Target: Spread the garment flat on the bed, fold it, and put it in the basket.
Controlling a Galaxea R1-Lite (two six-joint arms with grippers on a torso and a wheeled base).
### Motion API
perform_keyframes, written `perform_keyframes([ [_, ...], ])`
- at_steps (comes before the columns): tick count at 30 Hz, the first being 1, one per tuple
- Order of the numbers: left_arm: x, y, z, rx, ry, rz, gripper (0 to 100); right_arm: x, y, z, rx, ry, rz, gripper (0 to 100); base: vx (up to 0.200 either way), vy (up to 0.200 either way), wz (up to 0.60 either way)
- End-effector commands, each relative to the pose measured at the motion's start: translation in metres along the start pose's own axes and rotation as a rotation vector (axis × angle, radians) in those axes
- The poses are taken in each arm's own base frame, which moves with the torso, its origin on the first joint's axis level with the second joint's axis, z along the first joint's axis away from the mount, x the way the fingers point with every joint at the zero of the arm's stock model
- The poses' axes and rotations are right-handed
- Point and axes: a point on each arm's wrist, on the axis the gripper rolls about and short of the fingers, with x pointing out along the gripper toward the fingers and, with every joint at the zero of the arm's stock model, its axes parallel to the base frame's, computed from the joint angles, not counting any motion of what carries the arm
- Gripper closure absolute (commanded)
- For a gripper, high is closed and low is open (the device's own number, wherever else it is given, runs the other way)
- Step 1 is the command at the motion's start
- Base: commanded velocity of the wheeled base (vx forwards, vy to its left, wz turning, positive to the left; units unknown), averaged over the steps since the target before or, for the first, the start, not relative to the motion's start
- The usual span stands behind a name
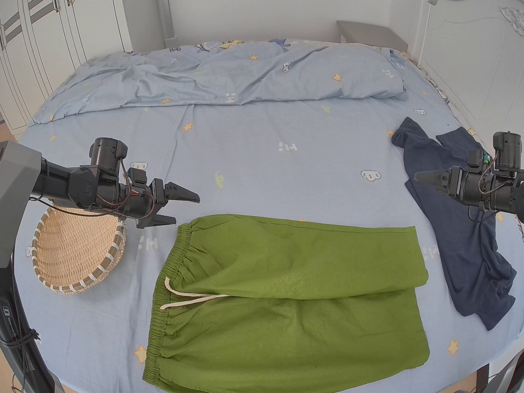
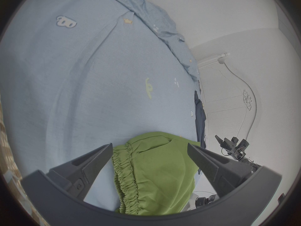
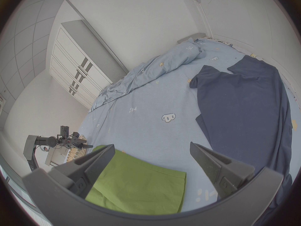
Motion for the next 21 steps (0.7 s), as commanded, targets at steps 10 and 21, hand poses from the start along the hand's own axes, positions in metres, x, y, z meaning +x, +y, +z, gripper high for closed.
perform_keyframes([
  [10, 0.027, 0.021, -0.007, -0.032, 0.054, 0.017, 0, 0.005, 0.004, -0.004, -0.002, 0.019, 0.016, 0, 0.0, 0.0, 0.0],
  [21, 0.029, 0.022, -0.007, -0.032, 0.058, 0.016, 100, 0.011, 0.002, -0.007, 0.006, 0.035, 0.018, 0, 0.0, 0.0, 0.0],
])
